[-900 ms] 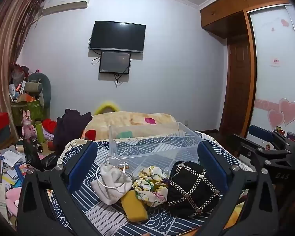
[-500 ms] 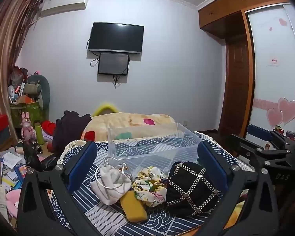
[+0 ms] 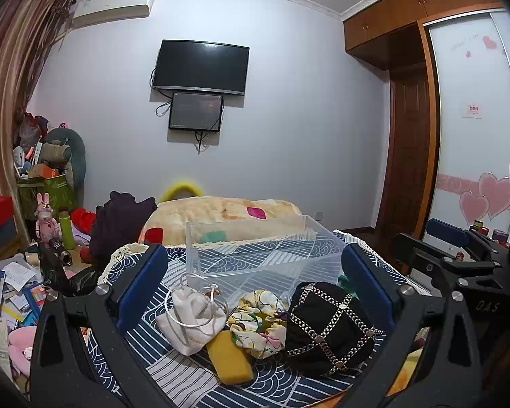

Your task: Organize soft objects

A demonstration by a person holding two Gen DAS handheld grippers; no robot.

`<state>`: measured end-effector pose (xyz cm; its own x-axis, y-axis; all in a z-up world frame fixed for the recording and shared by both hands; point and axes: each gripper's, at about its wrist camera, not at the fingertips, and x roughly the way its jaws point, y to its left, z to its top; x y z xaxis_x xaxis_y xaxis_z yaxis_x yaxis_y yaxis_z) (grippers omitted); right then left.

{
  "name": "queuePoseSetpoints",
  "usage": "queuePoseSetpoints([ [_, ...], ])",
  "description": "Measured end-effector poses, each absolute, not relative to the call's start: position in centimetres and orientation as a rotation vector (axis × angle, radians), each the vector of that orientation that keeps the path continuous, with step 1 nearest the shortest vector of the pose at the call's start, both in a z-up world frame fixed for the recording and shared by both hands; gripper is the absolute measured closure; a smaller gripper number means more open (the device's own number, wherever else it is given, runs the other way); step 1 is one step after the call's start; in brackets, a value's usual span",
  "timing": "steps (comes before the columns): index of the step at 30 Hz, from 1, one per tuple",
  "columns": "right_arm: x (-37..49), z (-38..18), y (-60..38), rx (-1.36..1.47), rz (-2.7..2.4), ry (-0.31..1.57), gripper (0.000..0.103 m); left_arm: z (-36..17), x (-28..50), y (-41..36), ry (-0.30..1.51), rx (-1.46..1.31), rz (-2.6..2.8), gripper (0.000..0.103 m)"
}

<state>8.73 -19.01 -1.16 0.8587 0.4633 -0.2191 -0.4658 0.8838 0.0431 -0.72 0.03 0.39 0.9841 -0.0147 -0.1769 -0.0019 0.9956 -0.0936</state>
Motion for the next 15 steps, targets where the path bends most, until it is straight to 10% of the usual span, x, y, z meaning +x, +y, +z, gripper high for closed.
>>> queuePoseSetpoints([
  [15,8.52,-1.04,-19.01,-0.007,0.487,0.223,0.000,0.44,-0.88,-0.30,0.173,-0.084,-0.009,0.000],
])
